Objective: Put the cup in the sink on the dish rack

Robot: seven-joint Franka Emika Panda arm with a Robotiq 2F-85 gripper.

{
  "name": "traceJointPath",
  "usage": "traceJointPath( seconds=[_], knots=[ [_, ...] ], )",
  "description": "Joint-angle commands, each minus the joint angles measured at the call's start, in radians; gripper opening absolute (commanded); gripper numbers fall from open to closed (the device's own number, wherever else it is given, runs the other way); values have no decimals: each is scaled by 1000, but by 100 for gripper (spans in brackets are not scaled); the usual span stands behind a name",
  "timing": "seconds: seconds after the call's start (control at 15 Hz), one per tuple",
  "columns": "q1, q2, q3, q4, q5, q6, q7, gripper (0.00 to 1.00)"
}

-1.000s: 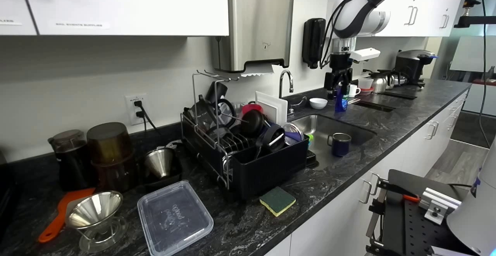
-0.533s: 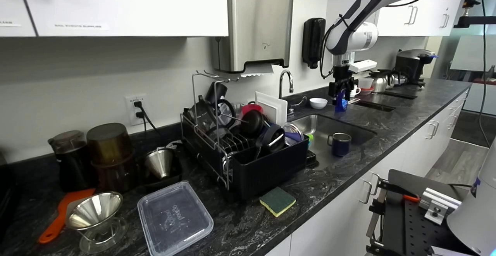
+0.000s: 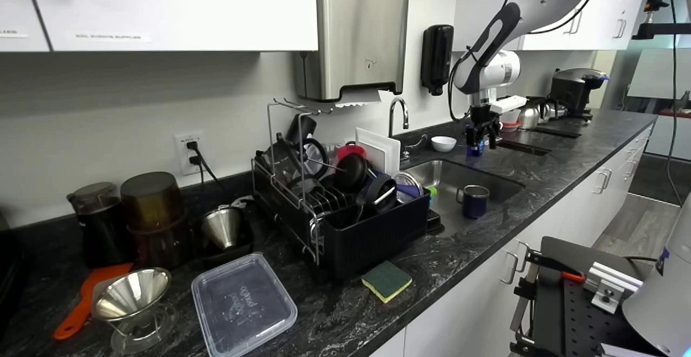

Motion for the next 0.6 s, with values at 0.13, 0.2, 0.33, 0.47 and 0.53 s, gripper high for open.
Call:
traceJointPath(
  seconds=[0.13, 0.2, 0.33, 0.47, 0.53],
  knots=[
    [-43, 43, 25, 30, -15, -7, 12, 100],
    [-43, 41, 25, 31, -15, -7, 13, 100],
    [-39, 32, 30, 31, -13, -7, 15, 100],
    [-40, 31, 29, 30, -13, -7, 15, 100],
    [-40, 31, 30, 30, -13, -7, 15, 100]
  ],
)
